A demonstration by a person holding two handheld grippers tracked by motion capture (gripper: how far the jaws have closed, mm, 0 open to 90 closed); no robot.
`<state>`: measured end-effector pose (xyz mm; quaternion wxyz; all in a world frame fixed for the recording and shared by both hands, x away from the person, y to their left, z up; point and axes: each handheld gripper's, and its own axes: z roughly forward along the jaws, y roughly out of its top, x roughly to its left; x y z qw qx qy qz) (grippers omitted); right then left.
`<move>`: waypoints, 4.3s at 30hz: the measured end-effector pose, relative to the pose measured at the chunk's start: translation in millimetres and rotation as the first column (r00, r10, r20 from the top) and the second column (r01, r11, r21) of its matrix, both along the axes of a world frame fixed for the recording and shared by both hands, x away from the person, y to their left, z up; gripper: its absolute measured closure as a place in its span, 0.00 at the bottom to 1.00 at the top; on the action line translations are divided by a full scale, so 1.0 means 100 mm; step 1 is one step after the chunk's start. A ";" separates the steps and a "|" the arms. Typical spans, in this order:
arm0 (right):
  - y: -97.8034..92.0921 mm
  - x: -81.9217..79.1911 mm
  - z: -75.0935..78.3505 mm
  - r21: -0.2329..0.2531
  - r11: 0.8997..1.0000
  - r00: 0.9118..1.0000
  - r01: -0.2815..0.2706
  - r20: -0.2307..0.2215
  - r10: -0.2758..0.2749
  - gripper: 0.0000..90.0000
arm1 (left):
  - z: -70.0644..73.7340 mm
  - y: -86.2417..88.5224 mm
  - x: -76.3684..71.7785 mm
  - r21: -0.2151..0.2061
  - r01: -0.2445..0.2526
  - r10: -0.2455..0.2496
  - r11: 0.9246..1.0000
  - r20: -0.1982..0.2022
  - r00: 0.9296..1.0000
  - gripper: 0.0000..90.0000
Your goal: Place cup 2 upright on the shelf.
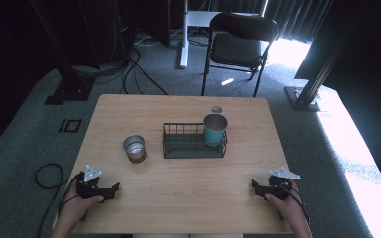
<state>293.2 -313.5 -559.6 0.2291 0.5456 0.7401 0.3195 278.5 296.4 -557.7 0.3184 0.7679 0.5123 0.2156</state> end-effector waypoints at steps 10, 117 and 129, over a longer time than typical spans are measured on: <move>0.00 0.00 0.00 -0.001 1.000 1.000 0.000 0.000 0.000 0.13 | 0.04 -0.12 0.10 -0.004 0.016 -0.016 1.000 0.019 1.000 0.02; 0.00 0.00 0.00 0.000 1.000 1.000 0.000 0.000 0.000 0.13 | 0.28 -0.75 1.01 -0.102 0.046 -0.016 0.994 0.278 0.960 0.16; 0.00 0.00 0.00 -0.001 1.000 1.000 0.000 0.000 0.000 0.13 | 0.51 -0.76 1.00 -0.105 0.068 -0.033 0.992 0.303 0.952 0.16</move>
